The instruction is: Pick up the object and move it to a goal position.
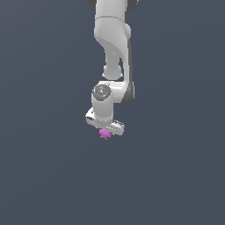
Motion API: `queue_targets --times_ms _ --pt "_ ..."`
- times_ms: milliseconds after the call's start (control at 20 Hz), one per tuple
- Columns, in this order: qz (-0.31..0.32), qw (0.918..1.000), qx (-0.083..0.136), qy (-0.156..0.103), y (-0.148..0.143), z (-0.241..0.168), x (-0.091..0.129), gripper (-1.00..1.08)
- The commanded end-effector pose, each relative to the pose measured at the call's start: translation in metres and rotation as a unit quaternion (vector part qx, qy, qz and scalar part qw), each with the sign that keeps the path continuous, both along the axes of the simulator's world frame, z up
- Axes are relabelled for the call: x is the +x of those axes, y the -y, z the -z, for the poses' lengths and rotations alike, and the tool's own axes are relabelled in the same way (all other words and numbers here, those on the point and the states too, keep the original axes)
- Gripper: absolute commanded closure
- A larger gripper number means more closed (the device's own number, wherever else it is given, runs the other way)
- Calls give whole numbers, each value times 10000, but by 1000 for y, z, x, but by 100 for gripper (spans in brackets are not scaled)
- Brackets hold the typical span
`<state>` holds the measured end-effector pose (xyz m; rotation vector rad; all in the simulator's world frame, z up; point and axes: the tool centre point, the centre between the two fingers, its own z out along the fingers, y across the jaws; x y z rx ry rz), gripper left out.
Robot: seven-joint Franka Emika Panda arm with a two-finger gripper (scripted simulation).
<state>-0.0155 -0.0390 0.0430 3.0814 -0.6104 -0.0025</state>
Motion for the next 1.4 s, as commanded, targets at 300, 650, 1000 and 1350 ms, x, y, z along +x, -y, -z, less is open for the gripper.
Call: queue_targets --times_ms 300,650,1000,1350 --pt "1 10000 0 8 0 4 1 108" --pt "2 10000 0 12 0 3 1 108" --pt "2 10000 0 12 -2 -15 1 108" --pt "4 10000 1 12 -9 -63 -1 108"
